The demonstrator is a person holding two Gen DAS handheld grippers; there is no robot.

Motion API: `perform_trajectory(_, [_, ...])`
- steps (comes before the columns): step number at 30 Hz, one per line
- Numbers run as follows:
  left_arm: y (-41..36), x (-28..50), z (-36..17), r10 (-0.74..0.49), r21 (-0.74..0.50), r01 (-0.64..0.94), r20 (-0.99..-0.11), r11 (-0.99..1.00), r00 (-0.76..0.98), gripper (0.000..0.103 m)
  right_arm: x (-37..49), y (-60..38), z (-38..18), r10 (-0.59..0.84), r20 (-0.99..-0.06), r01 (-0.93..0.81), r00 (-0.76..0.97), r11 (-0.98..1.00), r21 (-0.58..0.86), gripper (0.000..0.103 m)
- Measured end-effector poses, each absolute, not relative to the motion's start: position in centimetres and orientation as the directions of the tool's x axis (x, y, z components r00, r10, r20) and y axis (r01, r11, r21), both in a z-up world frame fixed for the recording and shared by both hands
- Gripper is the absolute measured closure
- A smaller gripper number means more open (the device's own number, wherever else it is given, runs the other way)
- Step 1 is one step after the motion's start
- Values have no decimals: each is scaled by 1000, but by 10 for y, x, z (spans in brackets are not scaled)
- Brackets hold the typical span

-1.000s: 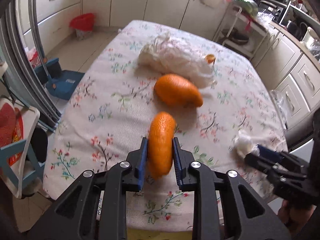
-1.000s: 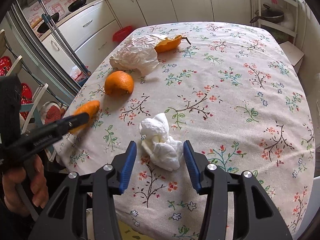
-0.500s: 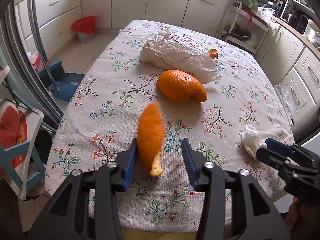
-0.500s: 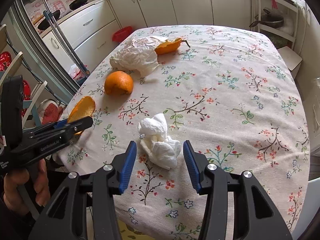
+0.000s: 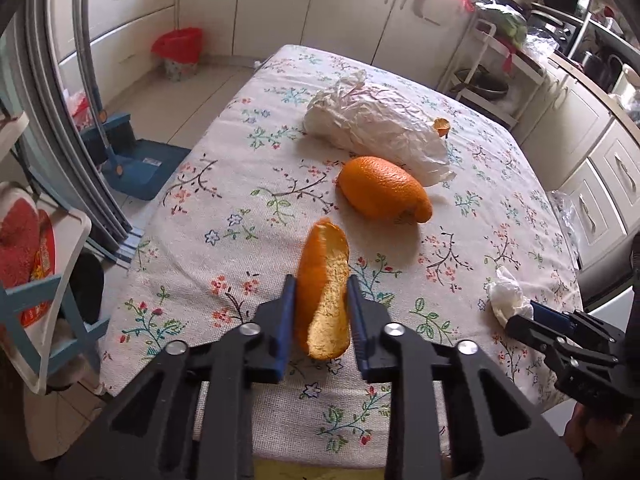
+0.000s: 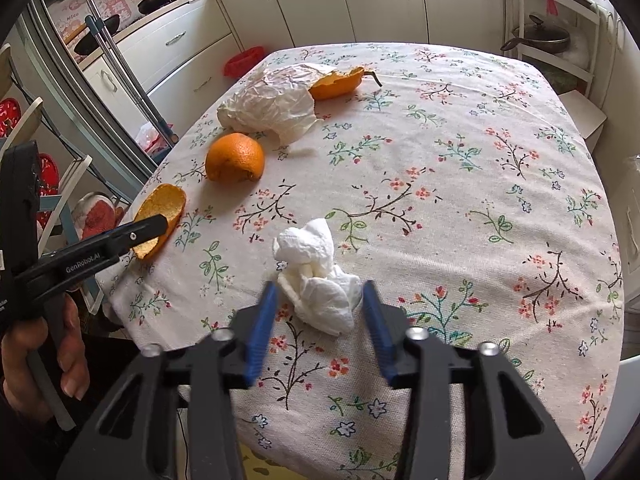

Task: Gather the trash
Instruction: 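Carry the orange peel and tissue ball down over the yellow bucket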

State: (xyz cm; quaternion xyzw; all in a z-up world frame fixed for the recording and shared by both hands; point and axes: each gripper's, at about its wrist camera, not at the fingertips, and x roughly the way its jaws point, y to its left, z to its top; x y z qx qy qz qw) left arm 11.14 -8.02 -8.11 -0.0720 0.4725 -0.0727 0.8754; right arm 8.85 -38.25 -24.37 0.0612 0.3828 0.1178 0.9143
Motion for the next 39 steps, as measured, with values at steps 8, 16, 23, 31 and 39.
perform_trajectory(8, [-96,101,-63,-208,-153,142,-783,978,587,100,82,-387,-232,273,-640,-167,718,960,223,86])
perform_trajectory(16, [-112,88,-39,-182,-66,196,-727,978,662,100,82,-399,-223,328,-595,-157,734,934,321,87])
perform_trajectory(23, [-118,84,-31,-172,-28,217,-708,976,685,100,83,-405,-219,355,-570,-154,741,916,370,87])
perform_trajectory(31, [-118,74,-19,-166,-8,221,-686,975,708,100,80,-404,-212,380,-538,-179,753,904,389,87])
perform_trajectory(39, [-117,47,-1,-169,-6,219,-658,976,734,100,66,-403,-204,386,-491,-199,781,899,389,87])
